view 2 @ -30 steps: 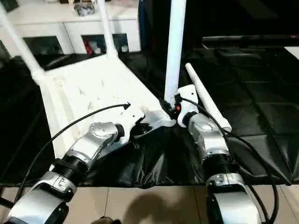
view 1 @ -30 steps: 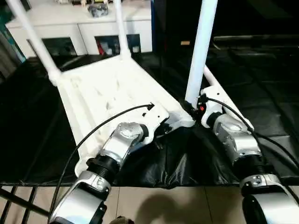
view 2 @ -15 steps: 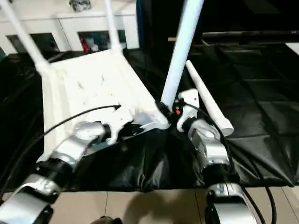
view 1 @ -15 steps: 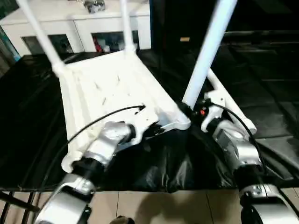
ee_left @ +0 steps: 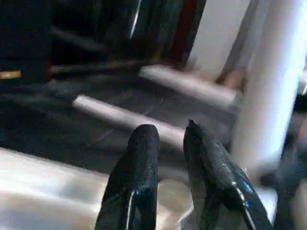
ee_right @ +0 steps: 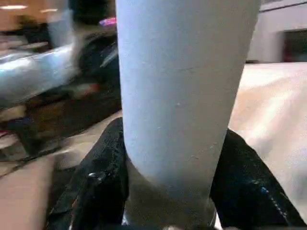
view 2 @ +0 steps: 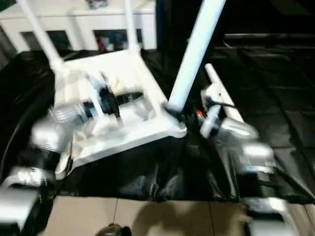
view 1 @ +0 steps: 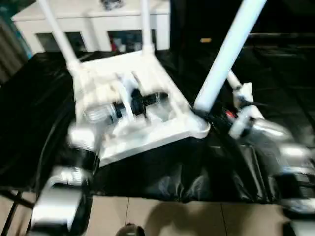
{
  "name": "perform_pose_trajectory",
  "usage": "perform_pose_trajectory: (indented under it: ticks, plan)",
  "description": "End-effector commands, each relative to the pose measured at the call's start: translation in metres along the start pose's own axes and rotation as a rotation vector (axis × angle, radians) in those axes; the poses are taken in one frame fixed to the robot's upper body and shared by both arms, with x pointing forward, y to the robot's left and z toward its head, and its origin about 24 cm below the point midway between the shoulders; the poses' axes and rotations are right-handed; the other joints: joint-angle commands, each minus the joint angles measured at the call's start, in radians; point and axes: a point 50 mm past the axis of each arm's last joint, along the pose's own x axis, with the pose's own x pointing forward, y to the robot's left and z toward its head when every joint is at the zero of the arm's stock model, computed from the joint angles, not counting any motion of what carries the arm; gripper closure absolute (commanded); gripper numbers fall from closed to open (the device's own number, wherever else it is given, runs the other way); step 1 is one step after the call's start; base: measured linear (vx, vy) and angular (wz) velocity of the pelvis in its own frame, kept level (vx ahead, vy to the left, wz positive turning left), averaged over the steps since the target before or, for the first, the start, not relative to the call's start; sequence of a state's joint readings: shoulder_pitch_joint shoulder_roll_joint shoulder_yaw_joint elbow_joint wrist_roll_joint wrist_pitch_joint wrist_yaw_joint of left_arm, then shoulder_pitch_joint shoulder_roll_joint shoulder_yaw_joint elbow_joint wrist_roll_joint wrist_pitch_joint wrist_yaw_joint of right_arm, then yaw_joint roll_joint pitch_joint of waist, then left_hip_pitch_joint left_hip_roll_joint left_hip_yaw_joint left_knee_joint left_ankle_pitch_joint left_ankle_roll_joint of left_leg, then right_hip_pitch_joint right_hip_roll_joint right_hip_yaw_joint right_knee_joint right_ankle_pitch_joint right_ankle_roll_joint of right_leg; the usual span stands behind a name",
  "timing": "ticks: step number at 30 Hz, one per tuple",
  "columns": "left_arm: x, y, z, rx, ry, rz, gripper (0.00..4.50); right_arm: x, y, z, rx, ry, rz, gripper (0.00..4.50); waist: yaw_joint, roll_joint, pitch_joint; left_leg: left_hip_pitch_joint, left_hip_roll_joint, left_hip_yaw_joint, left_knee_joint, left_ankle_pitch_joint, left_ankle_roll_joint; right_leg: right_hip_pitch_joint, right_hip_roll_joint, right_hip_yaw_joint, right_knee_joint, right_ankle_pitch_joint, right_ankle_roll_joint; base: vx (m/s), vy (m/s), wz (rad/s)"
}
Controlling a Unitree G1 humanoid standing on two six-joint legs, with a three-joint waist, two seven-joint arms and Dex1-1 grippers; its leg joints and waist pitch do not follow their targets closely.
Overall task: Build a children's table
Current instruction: Insert table leg to table base
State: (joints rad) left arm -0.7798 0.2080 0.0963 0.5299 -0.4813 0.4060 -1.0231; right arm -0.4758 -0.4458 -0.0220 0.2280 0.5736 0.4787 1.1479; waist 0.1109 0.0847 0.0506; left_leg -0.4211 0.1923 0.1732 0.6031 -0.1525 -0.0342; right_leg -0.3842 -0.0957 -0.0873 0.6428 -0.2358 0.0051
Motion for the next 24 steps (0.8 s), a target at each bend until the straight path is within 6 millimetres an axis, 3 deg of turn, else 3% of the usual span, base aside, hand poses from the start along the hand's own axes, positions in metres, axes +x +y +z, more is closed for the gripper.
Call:
perform_pose_trajectory:
  ticks: [1,3,4,8,10,11,16,20,22,24]
  plan:
    - [0.011,-0.013,0.009,-0.136,-0.069,-0.12,3.41,0.005,0.016,0.01,0.052,-0.006,0.178,2.59,0.008,-0.035,-0.076,0.032,0.037,-0.003,-0.047,-0.105,0.134,0.044,-0.056,0.042,-0.069,-0.004,-0.295,0.0,0.0,0.0]
    - [0.02,-0.024,0.011,-0.203,-0.081,-0.213,3.41,0.005,0.023,0.011,0.084,0.017,0.25,2.59,0.014,-0.035,-0.075,0.029,0.038,-0.003,-0.048,-0.095,0.13,0.042,-0.056,0.045,-0.071,-0.018,-0.289,0.0,0.0,0.0]
    - [0.024,-0.029,0.011,-0.235,-0.083,-0.255,3.41,0.005,0.027,0.011,0.091,0.035,0.279,2.59,0.016,-0.029,-0.075,0.029,0.037,-0.005,-0.048,-0.094,0.125,0.04,-0.055,0.045,-0.072,-0.02,-0.283,0.0,0.0,0.0]
    - [0.036,-0.042,0.01,-0.308,-0.084,-0.348,3.41,0.005,0.034,0.011,0.105,0.092,0.343,2.59,0.018,-0.037,-0.075,0.03,0.035,-0.005,-0.05,-0.114,0.098,0.045,-0.056,0.046,-0.077,-0.026,-0.273,0.0,0.0,0.0]
    - [0.04,-0.045,0.009,-0.318,-0.069,-0.366,3.41,0.006,0.036,0.011,0.107,0.109,0.354,2.59,0.016,-0.037,-0.076,0.03,0.035,-0.006,-0.051,-0.114,0.094,0.046,-0.055,0.047,-0.079,-0.032,-0.263,0.0,0.0,0.0]
    - [0.041,-0.047,0.01,-0.337,-0.063,-0.382,3.13,0.005,0.038,0.012,0.111,0.122,0.362,2.59,0.015,-0.035,-0.076,0.031,0.035,-0.007,-0.051,-0.111,0.091,0.046,-0.054,0.046,-0.078,-0.029,-0.259,0.0,0.0,0.0]
    - [0.044,-0.059,0.014,-0.426,-0.086,-0.475,2.8,0.002,0.041,0.011,0.124,0.157,0.368,2.59,0.017,-0.036,-0.078,0.029,0.032,-0.006,-0.047,-0.092,0.095,0.049,-0.053,0.045,-0.074,0.013,-0.274,0.0,0.0,0.0]
    - [0.046,-0.069,0.014,-0.454,-0.074,-0.535,2.42,0.0,0.043,0.007,0.139,0.187,0.376,2.59,0.016,-0.037,-0.077,0.029,0.033,-0.007,-0.047,-0.091,0.099,0.049,-0.053,0.045,-0.077,-0.004,-0.268,0.0,0.0,0.0]
    - [0.046,-0.075,0.012,-0.468,-0.07,-0.579,2.35,0.0,0.044,0.003,0.145,0.199,0.377,2.59,0.015,-0.041,-0.076,0.029,0.033,-0.006,-0.047,-0.093,0.096,0.05,-0.053,0.045,-0.079,-0.013,-0.268,0.0,0.0,0.0]
    - [0.047,-0.081,0.009,-0.462,-0.058,-0.612,2.32,0.001,0.044,-0.001,0.153,0.208,0.373,2.59,0.015,-0.039,-0.077,0.029,0.036,-0.007,-0.048,-0.09,0.096,0.049,-0.054,0.046,-0.077,-0.012,-0.271,0.0,0.0,0.0]
